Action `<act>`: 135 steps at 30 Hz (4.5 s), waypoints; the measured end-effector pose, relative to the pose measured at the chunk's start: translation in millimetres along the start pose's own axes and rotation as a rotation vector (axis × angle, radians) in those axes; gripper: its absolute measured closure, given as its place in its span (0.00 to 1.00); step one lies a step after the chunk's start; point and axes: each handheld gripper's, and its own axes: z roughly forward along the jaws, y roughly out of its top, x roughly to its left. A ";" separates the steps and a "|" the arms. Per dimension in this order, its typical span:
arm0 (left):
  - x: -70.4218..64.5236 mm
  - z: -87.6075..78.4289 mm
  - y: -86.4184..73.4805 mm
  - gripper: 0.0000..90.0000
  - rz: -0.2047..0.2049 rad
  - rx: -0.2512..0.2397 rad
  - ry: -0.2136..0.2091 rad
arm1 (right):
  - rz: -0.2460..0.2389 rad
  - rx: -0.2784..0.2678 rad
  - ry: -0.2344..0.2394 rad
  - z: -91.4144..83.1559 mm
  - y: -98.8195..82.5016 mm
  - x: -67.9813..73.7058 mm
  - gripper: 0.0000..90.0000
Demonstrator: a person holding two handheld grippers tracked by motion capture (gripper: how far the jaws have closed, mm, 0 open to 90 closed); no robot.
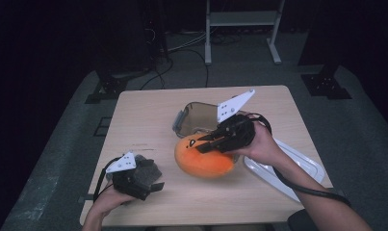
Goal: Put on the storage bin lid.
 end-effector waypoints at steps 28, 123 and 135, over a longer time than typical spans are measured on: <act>-2.1 3.1 0.1 0.03 0.005 0.009 -0.006 | 0.037 -0.017 -0.091 -20.2 23.4 -41.6 0.83; -4.8 6.3 -1.5 0.03 0.015 0.027 -0.031 | 0.231 0.077 -0.164 26.8 -32.7 -151.5 0.82; -4.2 5.2 -0.8 0.03 0.018 0.022 -0.026 | 0.266 0.094 -0.161 35.7 -40.5 -154.7 0.81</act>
